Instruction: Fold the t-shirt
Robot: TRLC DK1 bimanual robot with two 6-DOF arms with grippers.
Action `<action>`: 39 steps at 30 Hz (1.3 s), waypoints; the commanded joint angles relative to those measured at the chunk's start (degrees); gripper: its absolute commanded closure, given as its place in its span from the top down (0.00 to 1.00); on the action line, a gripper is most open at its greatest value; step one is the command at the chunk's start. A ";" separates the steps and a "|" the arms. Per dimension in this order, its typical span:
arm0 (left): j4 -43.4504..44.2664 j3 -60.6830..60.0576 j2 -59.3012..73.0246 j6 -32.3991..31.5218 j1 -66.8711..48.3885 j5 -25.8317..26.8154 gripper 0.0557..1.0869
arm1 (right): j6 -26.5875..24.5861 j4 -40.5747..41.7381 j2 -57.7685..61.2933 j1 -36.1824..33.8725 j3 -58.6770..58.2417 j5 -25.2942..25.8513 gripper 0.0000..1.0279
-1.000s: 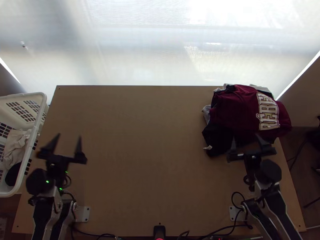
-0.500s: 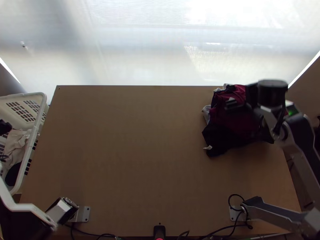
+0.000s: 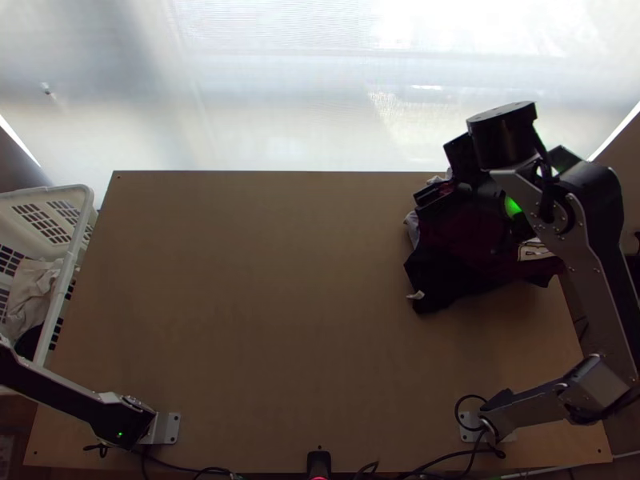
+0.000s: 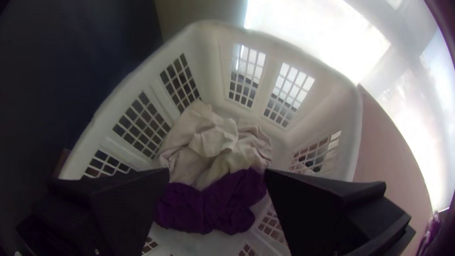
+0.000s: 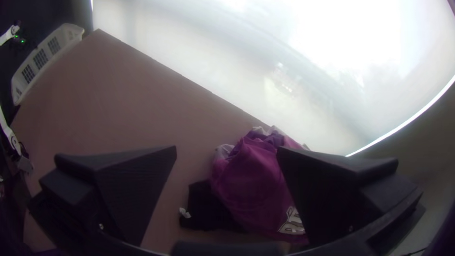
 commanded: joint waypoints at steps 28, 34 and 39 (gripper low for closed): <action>-14.81 21.97 37.33 27.51 1.55 -15.42 0.94 | -0.66 -2.82 7.11 1.79 3.11 3.38 0.95; -9.09 21.97 39.52 29.97 1.99 -19.56 0.93 | -0.66 -2.82 7.02 1.97 3.55 3.38 0.95; -6.37 21.97 41.11 30.58 1.55 -20.96 0.80 | -0.66 -2.82 6.93 2.23 3.55 3.38 0.95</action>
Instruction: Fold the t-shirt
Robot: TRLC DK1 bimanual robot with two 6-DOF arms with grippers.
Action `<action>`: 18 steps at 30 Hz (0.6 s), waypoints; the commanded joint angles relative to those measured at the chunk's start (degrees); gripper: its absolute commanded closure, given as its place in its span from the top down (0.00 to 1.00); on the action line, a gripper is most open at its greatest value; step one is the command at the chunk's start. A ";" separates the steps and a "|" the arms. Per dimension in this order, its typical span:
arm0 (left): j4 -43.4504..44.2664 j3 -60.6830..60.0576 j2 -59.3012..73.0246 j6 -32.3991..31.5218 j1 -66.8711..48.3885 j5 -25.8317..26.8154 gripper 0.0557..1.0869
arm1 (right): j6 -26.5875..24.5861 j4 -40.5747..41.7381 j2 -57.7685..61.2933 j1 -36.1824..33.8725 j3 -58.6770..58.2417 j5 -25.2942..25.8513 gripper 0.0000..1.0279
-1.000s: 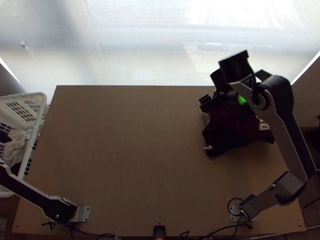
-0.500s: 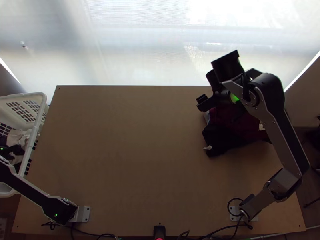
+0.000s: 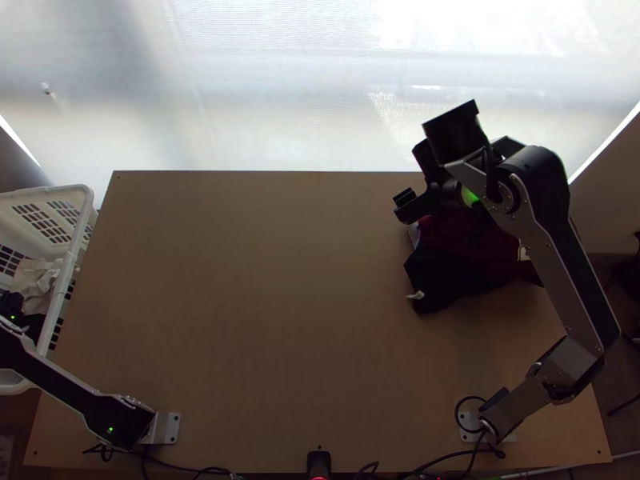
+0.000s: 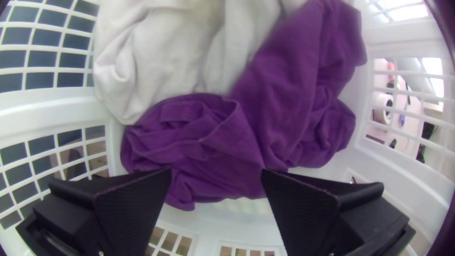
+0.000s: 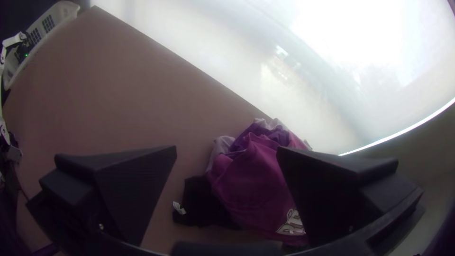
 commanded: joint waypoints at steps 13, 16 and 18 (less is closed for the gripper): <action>4.12 0.00 7.50 -1.81 -1.21 -1.83 0.40 | -0.09 0.00 -0.19 0.48 -0.52 0.06 0.95; 3.33 0.00 8.20 -2.95 -1.30 -0.87 0.11 | -0.27 0.09 0.16 0.57 -0.60 0.33 0.95; 1.92 0.09 8.02 -3.74 -1.30 -0.51 0.04 | -0.44 0.09 0.34 0.75 -0.43 0.41 0.95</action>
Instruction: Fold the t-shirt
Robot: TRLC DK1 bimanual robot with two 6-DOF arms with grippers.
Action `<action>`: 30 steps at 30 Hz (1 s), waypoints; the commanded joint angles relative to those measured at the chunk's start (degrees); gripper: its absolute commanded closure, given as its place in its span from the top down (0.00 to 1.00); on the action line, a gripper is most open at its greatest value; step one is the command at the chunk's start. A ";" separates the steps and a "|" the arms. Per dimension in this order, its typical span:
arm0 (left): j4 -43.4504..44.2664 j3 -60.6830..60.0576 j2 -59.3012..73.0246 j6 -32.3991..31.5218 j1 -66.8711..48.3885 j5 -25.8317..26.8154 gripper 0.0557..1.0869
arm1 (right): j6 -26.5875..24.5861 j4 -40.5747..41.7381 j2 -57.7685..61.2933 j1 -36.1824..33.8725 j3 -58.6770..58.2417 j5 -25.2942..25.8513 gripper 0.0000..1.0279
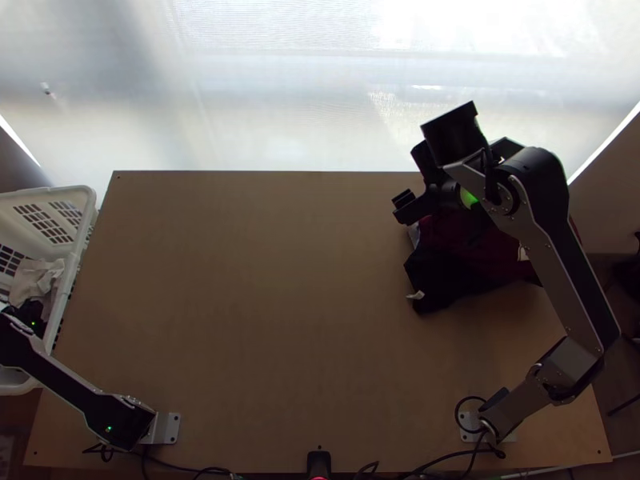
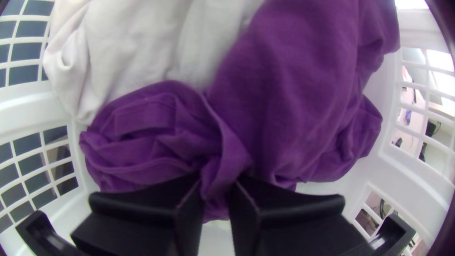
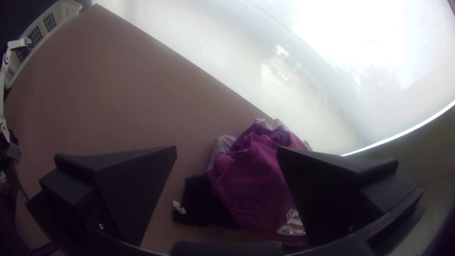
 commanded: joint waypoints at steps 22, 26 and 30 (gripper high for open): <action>-31.65 -9.93 -55.40 -9.90 -11.63 24.22 0.04 | 0.30 0.09 -0.35 4.40 -5.59 0.22 0.95; -31.83 -12.92 -68.49 -11.83 -19.72 24.31 0.04 | 0.39 0.09 -2.37 4.13 -9.99 0.22 0.95; -31.83 -14.59 -79.57 -17.28 -32.37 24.31 0.04 | 0.92 0.09 -5.88 4.13 -17.02 -0.49 0.95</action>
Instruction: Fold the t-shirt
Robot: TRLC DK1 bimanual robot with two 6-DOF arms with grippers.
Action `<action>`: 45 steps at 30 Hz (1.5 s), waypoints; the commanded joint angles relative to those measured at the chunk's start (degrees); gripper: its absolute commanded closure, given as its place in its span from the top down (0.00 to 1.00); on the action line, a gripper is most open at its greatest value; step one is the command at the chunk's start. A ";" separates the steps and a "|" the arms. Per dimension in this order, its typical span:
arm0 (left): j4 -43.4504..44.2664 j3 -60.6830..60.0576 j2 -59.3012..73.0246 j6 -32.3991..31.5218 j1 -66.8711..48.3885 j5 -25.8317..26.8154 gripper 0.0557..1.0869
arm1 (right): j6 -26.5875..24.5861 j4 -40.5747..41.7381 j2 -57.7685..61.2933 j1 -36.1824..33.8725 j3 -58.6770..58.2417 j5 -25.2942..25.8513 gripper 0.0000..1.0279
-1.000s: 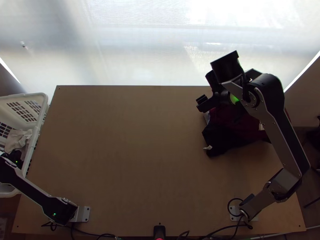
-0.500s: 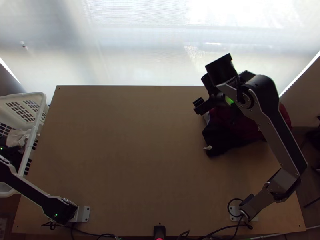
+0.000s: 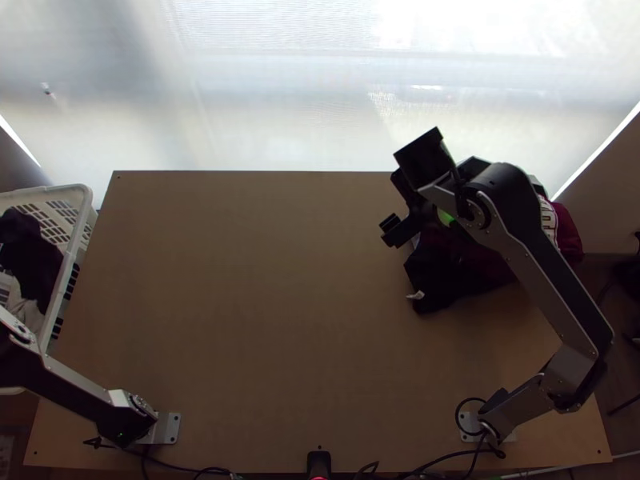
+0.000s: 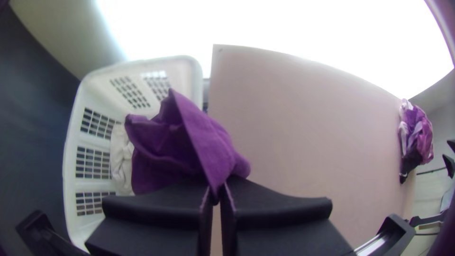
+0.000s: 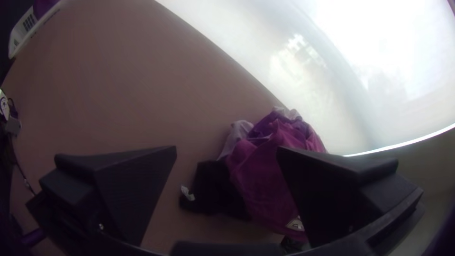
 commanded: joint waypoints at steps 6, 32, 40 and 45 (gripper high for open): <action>0.42 -15.41 -29.55 -16.55 -44.33 1.00 0.04 | 1.14 0.35 -10.64 -2.35 -16.87 -0.81 0.95; 15.27 3.22 6.14 -34.04 -104.18 -0.31 0.97 | -2.11 4.49 -36.22 -22.04 -44.73 -3.45 0.96; 11.93 6.03 1.13 -32.90 -100.93 -2.25 0.95 | -1.50 8.88 -36.66 -22.48 -49.56 -5.65 0.96; 3.23 -0.65 -6.78 -26.40 -89.15 -5.59 0.95 | 1.76 9.93 -33.14 -14.22 -50.27 -6.62 0.95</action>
